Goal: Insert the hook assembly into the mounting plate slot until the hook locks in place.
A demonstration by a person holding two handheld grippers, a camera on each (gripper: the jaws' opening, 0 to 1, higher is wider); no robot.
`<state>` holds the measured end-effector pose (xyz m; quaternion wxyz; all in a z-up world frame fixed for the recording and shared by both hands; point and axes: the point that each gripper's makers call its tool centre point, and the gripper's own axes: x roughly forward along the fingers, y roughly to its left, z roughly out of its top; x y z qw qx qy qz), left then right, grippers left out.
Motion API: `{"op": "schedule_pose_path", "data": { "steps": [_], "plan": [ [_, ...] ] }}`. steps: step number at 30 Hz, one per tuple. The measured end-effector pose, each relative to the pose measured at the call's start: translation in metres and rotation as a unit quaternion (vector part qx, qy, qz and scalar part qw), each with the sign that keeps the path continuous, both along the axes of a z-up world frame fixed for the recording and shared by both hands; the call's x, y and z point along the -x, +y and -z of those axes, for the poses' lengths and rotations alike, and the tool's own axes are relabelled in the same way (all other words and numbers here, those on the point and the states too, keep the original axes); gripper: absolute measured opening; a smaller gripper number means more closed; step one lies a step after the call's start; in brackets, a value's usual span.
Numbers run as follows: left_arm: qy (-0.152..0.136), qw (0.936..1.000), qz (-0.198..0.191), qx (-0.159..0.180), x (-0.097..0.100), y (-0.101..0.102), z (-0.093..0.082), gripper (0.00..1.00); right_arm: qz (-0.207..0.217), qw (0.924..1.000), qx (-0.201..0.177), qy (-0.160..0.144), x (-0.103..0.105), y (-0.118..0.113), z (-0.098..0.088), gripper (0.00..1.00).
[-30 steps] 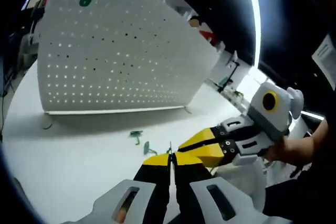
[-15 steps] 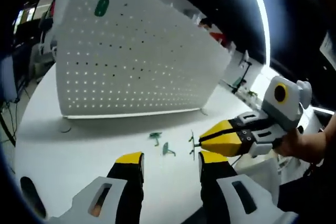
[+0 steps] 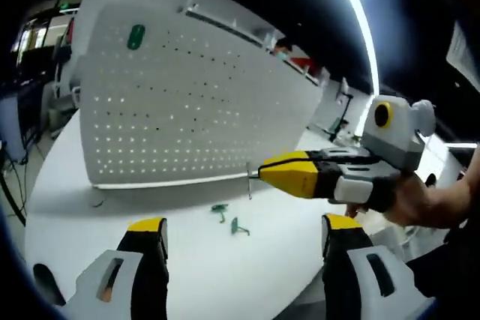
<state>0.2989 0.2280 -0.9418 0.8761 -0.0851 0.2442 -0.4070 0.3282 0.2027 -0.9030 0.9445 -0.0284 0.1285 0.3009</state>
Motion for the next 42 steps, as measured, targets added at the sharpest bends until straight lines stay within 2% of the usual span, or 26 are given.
{"op": "schedule_pose_path", "data": {
  "steps": [3,10,18,22,26,29,32,42],
  "plan": [
    [0.0,1.0,-0.01,-0.002,-0.001,0.004,0.0,1.0,0.024,0.9994,-0.008,-0.021,-0.01,-0.002,-0.01,0.0],
    [-0.003,0.9999,-0.01,-0.014,0.001,0.012,0.003,1.0,0.087,0.9926,-0.016,-0.083,-0.03,-0.008,-0.035,0.0],
    [-0.007,0.9997,-0.021,-0.014,-0.001,0.019,0.001,1.0,0.148,0.9785,-0.018,-0.142,-0.054,-0.008,-0.064,0.0],
    [-0.011,0.9994,-0.024,-0.023,-0.002,0.025,0.002,1.0,0.166,0.9726,-0.026,-0.161,-0.067,-0.003,-0.075,0.0],
    [-0.012,0.9991,-0.032,-0.024,-0.004,0.036,0.005,1.0,0.183,0.967,-0.033,-0.174,-0.08,0.001,-0.084,0.0],
    [-0.011,0.9989,-0.036,-0.028,-0.005,0.041,0.008,1.0,0.189,0.9655,-0.038,-0.175,-0.091,0.005,-0.087,0.0],
    [-0.015,0.9979,-0.037,-0.052,-0.005,0.047,0.013,1.0,0.196,0.9638,-0.042,-0.176,-0.103,0.009,-0.089,0.0],
    [-0.015,0.9975,-0.036,-0.059,-0.007,0.053,0.019,1.0,0.227,0.9555,-0.06,-0.179,-0.143,0.011,-0.103,0.0]
  ]
}}
